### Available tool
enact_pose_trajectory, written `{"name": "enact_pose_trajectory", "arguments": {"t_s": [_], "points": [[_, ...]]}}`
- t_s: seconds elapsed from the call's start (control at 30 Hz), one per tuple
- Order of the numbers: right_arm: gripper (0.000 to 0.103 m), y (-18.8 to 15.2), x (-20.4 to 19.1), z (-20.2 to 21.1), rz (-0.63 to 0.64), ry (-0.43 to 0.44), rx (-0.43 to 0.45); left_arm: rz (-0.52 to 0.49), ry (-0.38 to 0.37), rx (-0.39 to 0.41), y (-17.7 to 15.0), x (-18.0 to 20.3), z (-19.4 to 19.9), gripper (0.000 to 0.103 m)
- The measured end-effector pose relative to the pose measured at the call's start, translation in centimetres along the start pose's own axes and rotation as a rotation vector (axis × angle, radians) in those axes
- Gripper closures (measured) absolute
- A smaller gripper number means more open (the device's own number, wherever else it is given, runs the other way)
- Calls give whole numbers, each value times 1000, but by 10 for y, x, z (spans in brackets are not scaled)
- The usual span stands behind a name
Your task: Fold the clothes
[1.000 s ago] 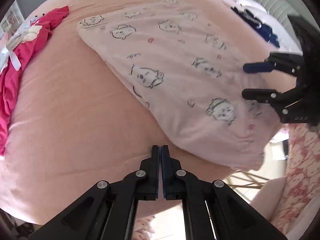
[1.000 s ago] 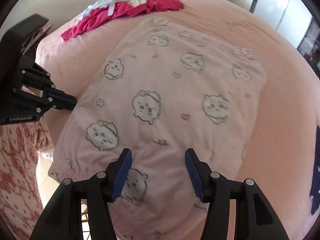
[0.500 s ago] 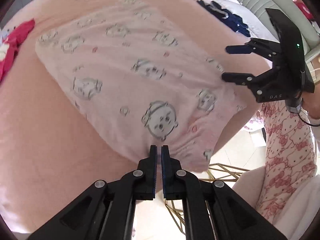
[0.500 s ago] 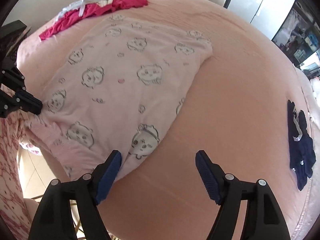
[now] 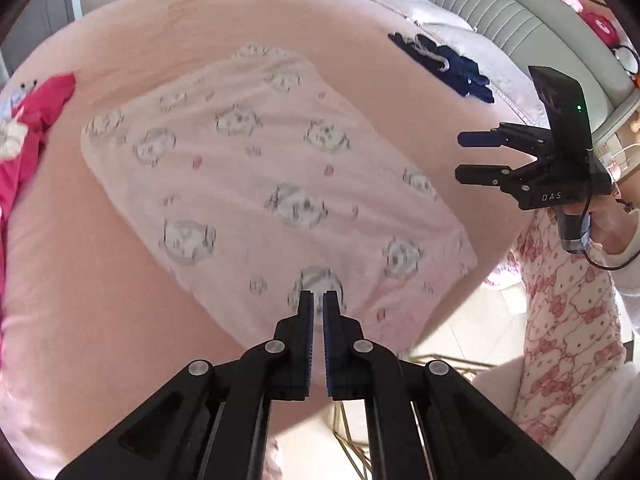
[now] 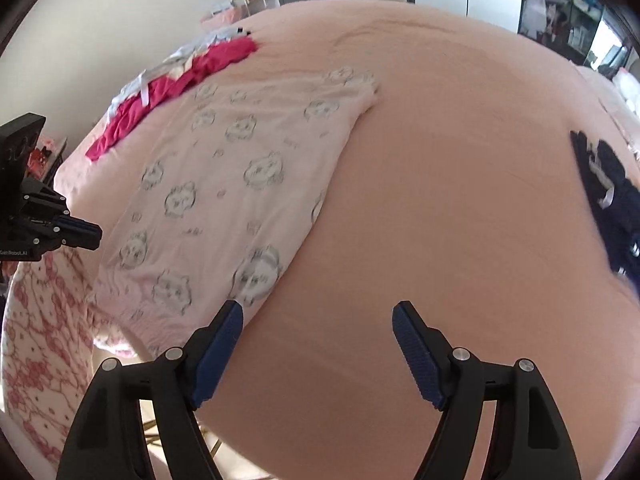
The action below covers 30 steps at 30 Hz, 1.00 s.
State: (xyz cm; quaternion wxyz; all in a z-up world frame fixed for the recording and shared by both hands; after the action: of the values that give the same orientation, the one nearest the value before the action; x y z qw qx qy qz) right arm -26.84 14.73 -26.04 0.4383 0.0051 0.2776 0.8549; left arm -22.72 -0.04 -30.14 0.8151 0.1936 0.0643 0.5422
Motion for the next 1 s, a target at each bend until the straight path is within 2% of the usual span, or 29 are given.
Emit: {"name": "enact_pose_trajectory", "arguments": {"t_s": [0.07, 0.13, 0.17, 0.23, 0.27, 0.3, 0.33, 0.4, 0.47, 0.53, 0.57, 0.6, 0.67, 0.7, 0.77, 0.8, 0.83, 0.9, 0.97, 1.0], "points": [[26, 27, 1, -10, 30, -6, 17, -27, 9, 0, 22, -6, -17, 99], [26, 38, -12, -31, 101, 5, -23, -71, 37, -70, 15, -12, -21, 99], [26, 38, -20, -43, 144, 9, -61, -101, 83, -122, 7, -13, -34, 99], [26, 12, -28, -70, 243, -43, -198, -63, 98, -113, -3, -21, -21, 99], [26, 4, -25, -63, 260, -42, -165, -68, 139, -136, -9, -26, -18, 99], [26, -3, -17, -52, 223, -35, -133, -73, 181, -159, -16, -31, -14, 98], [26, -11, -5, -43, 161, -40, -138, -79, 223, -182, -23, -36, -10, 98], [26, -22, 10, -25, 55, -54, -99, -66, 204, -139, -14, -26, -3, 99], [26, -23, 1, -18, 46, -26, -62, -77, 60, -59, 2, 9, -4, 99], [26, -22, -20, -23, 81, 18, -54, -135, -59, -4, 14, 50, -12, 98], [26, -22, -33, -27, 108, 41, -62, -167, -88, -20, 13, 65, -21, 98], [26, -26, -35, -29, 130, 28, -77, -197, -69, -82, 5, 70, -34, 98], [26, -34, -36, -33, 173, -5, -109, -222, -14, -89, -3, 66, -36, 97], [26, -38, -37, -34, 194, -22, -125, -175, -9, -111, -7, 57, -31, 97], [26, -52, -11, -24, 172, -107, -188, -123, 38, -145, -19, 37, -20, 97], [26, -53, -3, -17, 159, -117, -185, -108, 40, -137, -21, 31, -14, 97], [26, -54, 4, -10, 146, -124, -178, -85, 31, -117, -19, 27, -10, 98], [25, -36, 6, 4, 69, -95, -99, -45, 25, -66, -8, 23, -4, 98], [24, -7, -16, 7, 59, 7, 5, -24, 44, -5, 11, 24, -7, 97], [24, 4, -30, 0, 77, 44, 25, -9, 37, 18, 20, 26, -11, 97]]}}
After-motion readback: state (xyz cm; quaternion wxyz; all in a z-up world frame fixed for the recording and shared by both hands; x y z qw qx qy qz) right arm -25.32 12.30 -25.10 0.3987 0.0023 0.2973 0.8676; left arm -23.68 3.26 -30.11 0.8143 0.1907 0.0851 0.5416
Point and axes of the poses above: each gripper's, at about its wrist camera, not at the fingertips, and z roughly against the way its jaws point, x to its right, y to its top, the point moved 8 cm from there along -z, roughly the way its jaws point, and after that the axes turned 7 degrees about y, right-handed, at the moved point
